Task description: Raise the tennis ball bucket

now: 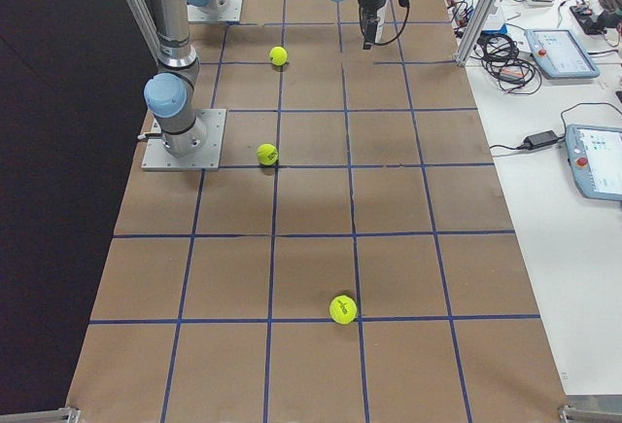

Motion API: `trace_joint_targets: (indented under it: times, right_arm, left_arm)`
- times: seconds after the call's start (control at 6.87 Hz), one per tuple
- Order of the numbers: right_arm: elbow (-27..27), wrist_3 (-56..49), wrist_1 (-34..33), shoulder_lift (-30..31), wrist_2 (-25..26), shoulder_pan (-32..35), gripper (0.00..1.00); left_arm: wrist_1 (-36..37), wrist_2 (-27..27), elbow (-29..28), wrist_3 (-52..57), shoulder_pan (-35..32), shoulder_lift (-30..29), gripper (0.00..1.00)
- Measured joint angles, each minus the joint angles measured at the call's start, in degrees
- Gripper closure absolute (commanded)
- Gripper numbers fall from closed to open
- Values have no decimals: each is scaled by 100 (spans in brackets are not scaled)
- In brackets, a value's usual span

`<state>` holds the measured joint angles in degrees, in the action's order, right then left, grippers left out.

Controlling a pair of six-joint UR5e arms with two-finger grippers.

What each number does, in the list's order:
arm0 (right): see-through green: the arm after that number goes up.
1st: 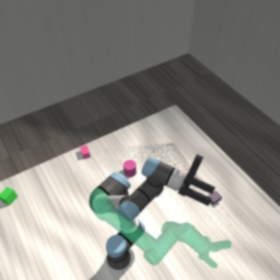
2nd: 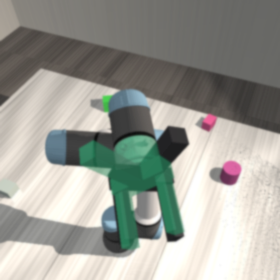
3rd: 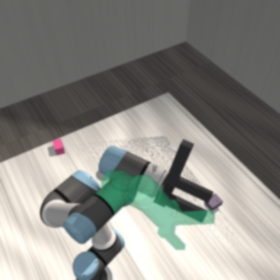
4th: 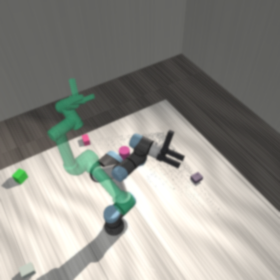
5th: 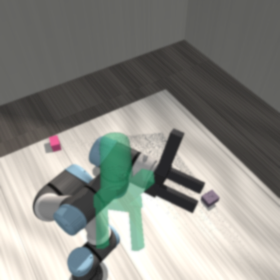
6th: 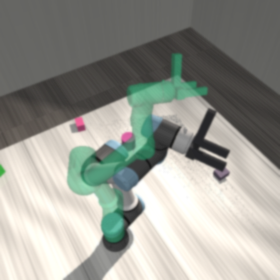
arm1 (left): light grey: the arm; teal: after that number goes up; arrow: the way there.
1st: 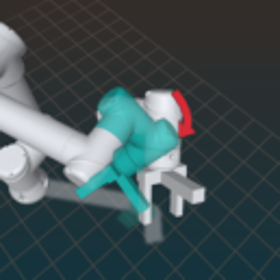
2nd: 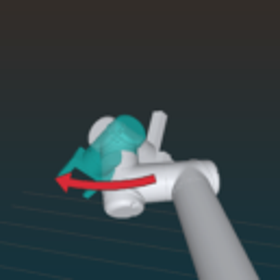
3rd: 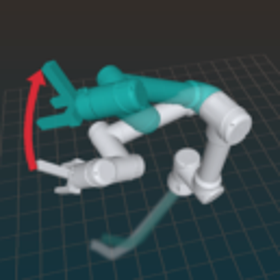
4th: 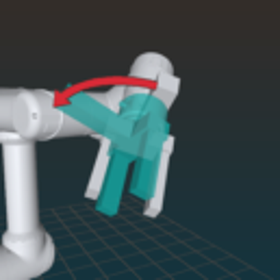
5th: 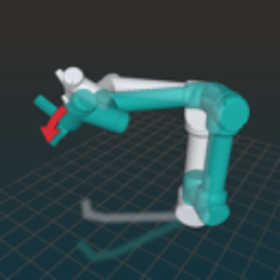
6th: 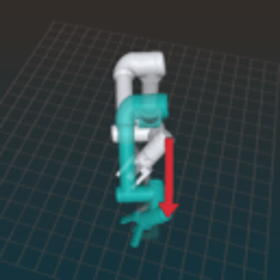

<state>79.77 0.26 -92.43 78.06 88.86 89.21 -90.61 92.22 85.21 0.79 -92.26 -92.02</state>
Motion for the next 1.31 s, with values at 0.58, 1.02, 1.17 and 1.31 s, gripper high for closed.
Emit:
trace_joint_targets:
  times: [0.58, 1.02, 1.17, 1.31]
  right_arm:
    - [-4, 18, -5, 2, -12, 5, 0]
    - [-13, 34, -1, -1, -23, 4, 0]
    - [-6, 35, 1, -1, -25, 1, 0]
    - [-2, 35, -1, -1, -26, 0, 0]
  left_arm:
    - [421, -228, 137, 35, 13, 35, 0]
    - [445, -214, 75, 51, 14, 24, 0]
    - [444, -213, 58, 52, 15, 15, 0]
    - [446, -213, 40, 53, 17, 8, 0]
